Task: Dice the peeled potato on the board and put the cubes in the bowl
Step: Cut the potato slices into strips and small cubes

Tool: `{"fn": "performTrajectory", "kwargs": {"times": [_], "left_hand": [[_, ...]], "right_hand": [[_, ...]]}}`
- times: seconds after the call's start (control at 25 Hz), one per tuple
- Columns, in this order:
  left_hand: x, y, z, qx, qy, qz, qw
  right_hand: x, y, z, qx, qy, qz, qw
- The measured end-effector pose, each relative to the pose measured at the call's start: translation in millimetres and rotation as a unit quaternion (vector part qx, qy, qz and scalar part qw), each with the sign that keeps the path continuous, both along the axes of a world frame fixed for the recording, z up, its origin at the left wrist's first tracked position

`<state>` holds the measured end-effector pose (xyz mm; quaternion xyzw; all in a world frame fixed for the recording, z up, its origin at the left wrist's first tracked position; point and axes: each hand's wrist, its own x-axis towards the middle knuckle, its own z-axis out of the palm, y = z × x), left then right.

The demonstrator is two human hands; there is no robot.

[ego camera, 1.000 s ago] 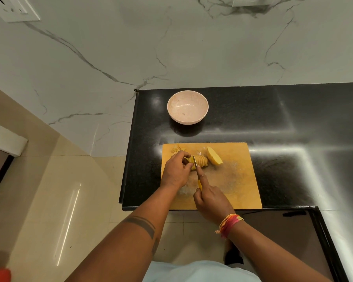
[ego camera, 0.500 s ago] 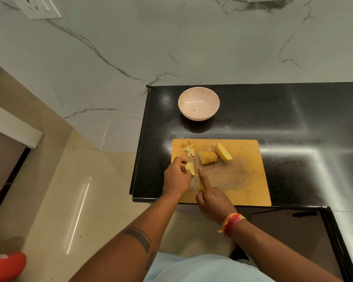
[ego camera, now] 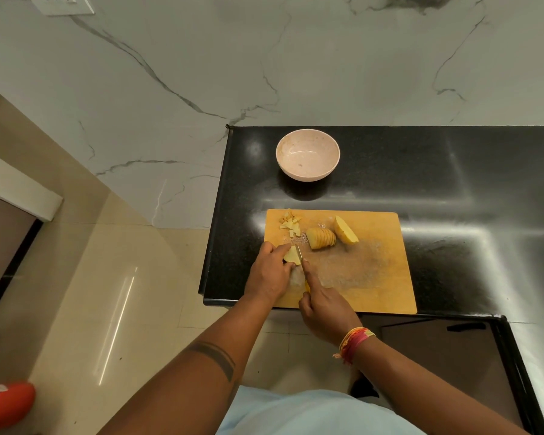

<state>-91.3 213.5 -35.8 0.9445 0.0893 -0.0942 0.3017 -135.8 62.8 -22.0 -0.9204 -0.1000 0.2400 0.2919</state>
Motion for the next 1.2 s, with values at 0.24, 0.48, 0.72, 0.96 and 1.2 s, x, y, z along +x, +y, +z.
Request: {"fn": "performTrajectory", "kwargs": {"times": [0.24, 0.48, 0.72, 0.96, 1.2], "left_hand": [[2, 0, -3, 0.011, -0.002, 0.003, 1.000], [2, -1, -4, 0.014, 0.008, 0.013, 1.000], [4, -3, -1, 0.020, 0.013, 0.011, 1.000], [1, -5, -1, 0.025, 0.008, 0.013, 1.000], [-1, -7, 1, 0.014, 0.009, 0.026, 1.000]], "right_hand": [[13, 7, -1, -0.004, -0.007, 0.005, 1.000], [20, 11, -3, -0.027, -0.005, 0.011, 1.000], [-8, -1, -8, -0.047, -0.011, 0.029, 0.998], [-29, -7, -8, -0.063, -0.007, 0.033, 0.997], [-33, -8, -6, -0.052, 0.002, 0.016, 0.998]]}}
